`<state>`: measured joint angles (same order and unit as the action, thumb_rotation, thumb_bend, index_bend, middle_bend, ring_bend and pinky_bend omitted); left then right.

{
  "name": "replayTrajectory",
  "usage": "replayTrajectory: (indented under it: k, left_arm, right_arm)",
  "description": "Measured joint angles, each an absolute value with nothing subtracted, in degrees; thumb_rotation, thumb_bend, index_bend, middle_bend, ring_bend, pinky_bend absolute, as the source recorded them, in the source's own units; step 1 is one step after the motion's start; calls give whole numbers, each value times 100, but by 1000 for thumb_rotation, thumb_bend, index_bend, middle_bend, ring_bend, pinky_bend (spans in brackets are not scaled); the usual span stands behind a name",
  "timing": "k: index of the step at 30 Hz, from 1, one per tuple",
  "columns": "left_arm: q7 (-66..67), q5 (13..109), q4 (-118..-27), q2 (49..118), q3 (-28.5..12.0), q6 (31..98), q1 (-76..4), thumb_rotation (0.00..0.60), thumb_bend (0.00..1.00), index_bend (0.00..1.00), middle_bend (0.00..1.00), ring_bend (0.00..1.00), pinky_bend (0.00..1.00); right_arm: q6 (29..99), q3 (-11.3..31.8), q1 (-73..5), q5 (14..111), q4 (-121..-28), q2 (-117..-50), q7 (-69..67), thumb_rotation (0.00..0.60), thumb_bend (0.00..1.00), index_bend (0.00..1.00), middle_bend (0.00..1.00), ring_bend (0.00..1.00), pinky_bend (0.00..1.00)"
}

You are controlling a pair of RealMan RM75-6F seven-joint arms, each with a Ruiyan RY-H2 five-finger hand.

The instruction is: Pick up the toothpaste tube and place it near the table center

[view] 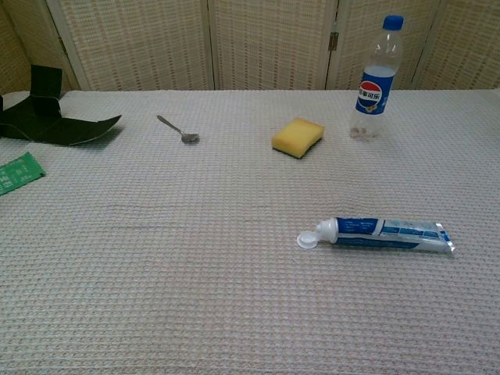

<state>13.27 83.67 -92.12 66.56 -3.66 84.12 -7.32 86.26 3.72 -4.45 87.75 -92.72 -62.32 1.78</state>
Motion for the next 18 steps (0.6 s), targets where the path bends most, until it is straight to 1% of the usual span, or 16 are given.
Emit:
replayTrajectory:
  k: [13,18]
  left_arm:
    - [1307,8374,-9251,6637,-342,8445,-706,600,257,0,28,11,0]
    - [1291,8359,-9277,6614,-323,8419,-700,600,257,0,28,12,0]
  right_arm:
    - [8519,327,-528,8919,-9354,-6151,131,600,505,0,62,102,0]
    - [8353,306,-644,9007,-9422,-6149,236,600,504,0,68,110,0]
